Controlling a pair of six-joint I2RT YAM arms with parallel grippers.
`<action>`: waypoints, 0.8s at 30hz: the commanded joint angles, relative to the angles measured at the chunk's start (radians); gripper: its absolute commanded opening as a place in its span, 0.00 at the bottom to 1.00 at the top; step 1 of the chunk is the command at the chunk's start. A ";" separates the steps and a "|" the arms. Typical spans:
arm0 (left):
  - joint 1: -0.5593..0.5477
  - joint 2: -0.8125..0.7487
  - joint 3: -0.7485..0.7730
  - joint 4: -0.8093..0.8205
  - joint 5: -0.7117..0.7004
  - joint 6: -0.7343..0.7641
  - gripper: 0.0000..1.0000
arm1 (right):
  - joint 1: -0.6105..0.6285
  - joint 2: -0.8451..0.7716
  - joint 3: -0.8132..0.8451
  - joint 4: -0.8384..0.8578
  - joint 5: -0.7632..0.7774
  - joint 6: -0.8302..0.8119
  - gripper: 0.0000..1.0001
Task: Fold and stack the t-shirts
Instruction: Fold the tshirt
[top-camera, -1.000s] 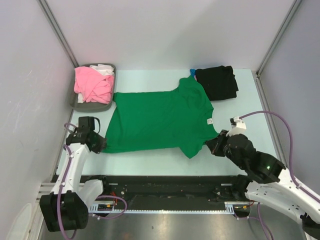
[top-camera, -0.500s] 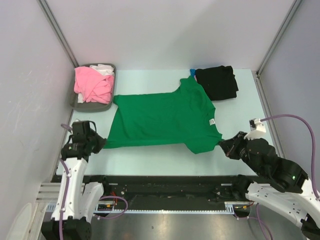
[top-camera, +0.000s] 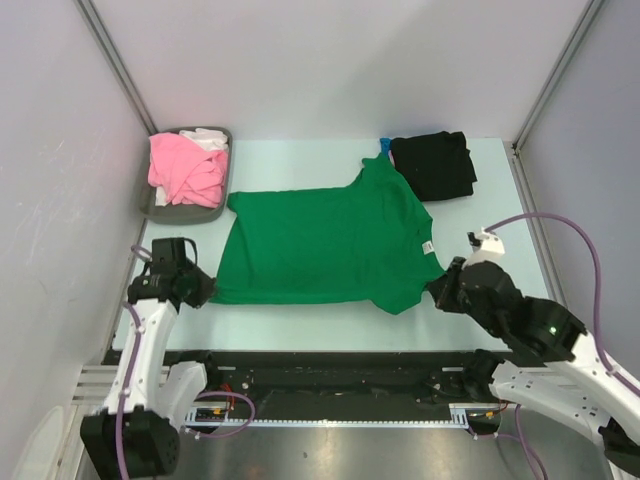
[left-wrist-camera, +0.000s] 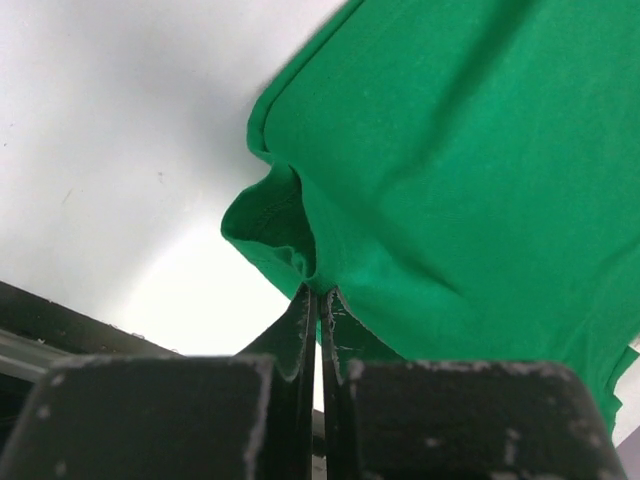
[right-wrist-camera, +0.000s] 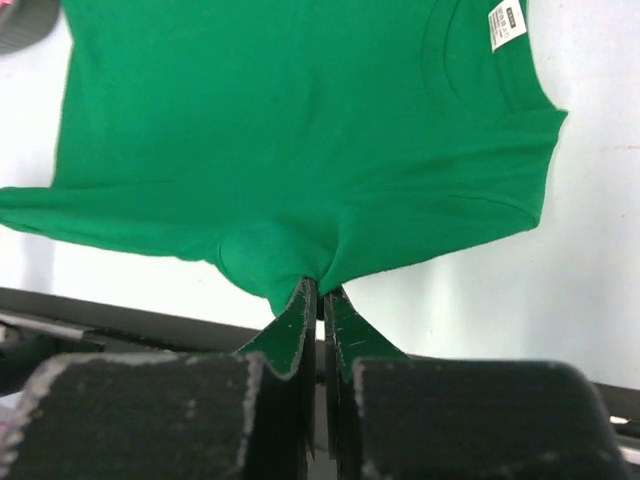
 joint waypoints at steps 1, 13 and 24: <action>0.006 0.105 0.069 0.102 0.002 0.017 0.00 | -0.017 0.106 0.014 0.095 0.059 -0.070 0.00; 0.006 0.341 0.200 0.185 0.005 0.014 0.00 | -0.331 0.253 -0.070 0.317 -0.249 -0.202 0.00; -0.040 0.509 0.260 0.243 0.000 0.015 0.00 | -0.528 0.411 -0.070 0.475 -0.455 -0.261 0.00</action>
